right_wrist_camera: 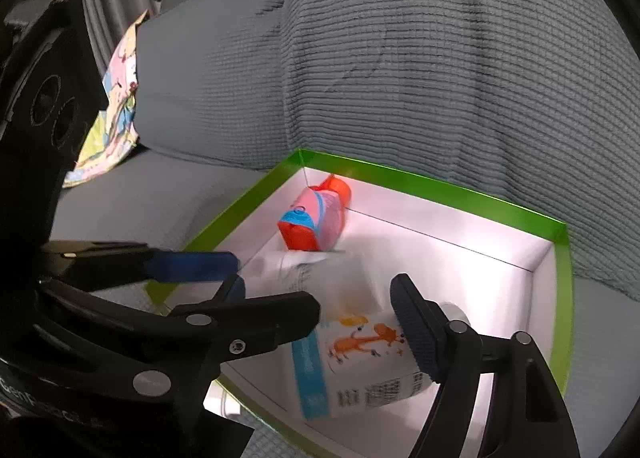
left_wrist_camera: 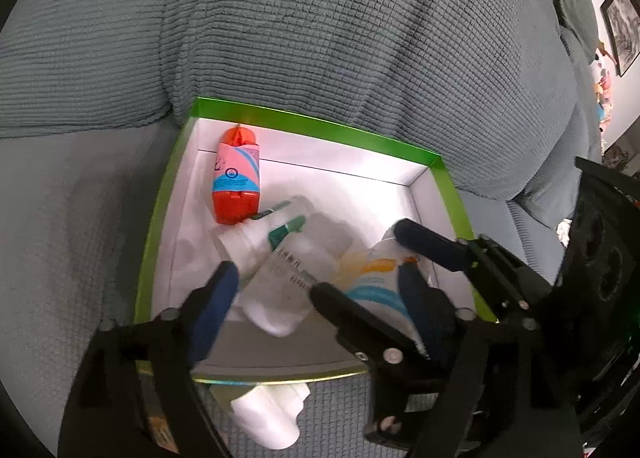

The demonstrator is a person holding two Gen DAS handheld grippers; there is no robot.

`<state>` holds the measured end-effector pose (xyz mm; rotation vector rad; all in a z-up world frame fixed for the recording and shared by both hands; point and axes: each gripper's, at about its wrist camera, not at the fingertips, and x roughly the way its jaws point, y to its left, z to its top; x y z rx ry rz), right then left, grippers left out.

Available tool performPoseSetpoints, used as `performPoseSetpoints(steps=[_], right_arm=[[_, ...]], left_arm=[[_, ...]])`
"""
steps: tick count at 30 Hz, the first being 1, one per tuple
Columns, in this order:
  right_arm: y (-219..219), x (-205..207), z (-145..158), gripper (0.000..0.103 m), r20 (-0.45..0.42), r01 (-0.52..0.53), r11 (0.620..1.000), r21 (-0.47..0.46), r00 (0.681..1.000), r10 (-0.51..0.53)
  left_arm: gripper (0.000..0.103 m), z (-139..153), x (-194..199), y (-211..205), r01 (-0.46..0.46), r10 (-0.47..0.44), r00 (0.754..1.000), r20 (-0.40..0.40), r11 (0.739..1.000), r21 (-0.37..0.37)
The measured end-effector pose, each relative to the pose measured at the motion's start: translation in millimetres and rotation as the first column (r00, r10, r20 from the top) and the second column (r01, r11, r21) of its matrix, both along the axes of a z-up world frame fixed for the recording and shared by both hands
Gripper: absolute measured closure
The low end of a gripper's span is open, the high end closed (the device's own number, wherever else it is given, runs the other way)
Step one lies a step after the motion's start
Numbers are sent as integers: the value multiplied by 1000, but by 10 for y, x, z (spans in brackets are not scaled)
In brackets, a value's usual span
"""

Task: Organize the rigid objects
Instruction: 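Lower the white bottle into the box and open the right gripper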

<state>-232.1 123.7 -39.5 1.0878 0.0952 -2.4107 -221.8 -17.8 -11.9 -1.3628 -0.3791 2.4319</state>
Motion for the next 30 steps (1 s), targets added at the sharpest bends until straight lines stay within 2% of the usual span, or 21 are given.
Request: performPoseSetpoints(steps=[6, 12, 16, 22, 25, 30], right_arm=[[98, 192, 72, 24, -34, 29, 998, 47, 999, -28], [221, 521, 214, 23, -98, 84, 993, 83, 992, -76], [277, 827, 348, 15, -149, 136, 987, 91, 981, -121], [311, 1256, 557, 13, -205, 183, 978, 100, 966, -160], [346, 1467, 650, 6, -227, 208, 974, 87, 956, -184], [378, 1784, 814, 6, -274, 231, 969, 82, 940, -201]], left_arm=[[3, 182, 183, -113, -37, 35, 999, -36, 999, -34], [1, 301, 472, -270, -76, 67, 994, -84, 991, -113], [1, 309, 706, -262, -90, 73, 991, -115, 984, -154], [1, 383, 1169, -259, -88, 54, 985, -162, 974, -207], [1, 415, 1359, -235, -83, 44, 983, -180, 972, -219], [1, 451, 1659, -214, -81, 36, 978, -203, 973, -217]])
